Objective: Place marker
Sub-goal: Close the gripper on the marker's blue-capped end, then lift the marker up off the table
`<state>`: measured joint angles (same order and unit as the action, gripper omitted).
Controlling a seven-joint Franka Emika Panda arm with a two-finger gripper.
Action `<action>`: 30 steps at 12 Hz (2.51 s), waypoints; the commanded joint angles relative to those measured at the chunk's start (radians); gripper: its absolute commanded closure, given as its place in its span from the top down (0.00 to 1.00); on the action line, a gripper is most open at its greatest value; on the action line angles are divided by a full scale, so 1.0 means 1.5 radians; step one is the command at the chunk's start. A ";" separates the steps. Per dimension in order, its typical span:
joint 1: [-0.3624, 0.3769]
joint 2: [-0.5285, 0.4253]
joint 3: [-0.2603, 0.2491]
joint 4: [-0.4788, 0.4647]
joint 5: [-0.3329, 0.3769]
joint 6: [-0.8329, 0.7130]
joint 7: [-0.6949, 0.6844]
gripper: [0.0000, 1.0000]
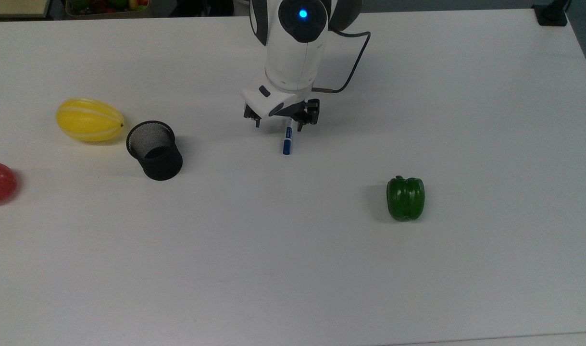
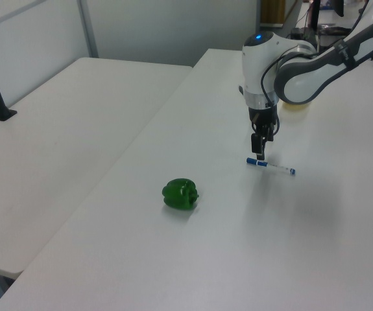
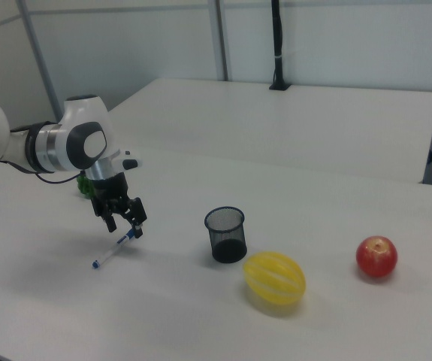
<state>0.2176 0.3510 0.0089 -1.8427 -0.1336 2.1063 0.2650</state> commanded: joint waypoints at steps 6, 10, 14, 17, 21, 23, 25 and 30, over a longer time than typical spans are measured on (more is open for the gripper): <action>0.005 0.040 0.001 0.015 -0.011 0.045 0.035 0.67; 0.006 0.045 0.001 0.015 -0.011 0.055 0.036 0.41; 0.006 0.045 0.001 0.015 -0.010 0.055 0.036 0.26; 0.006 0.045 0.002 0.015 -0.010 0.054 0.036 0.16; 0.005 0.029 0.014 0.017 -0.009 0.033 0.036 0.15; 0.006 0.015 0.017 0.035 -0.006 -0.009 0.036 0.15; 0.005 0.003 0.020 0.079 0.000 -0.063 0.034 0.15; 0.002 -0.052 0.020 0.158 0.008 -0.183 0.019 0.14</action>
<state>0.2187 0.3335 0.0370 -1.6433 -0.1341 1.9314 0.2974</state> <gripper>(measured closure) 0.828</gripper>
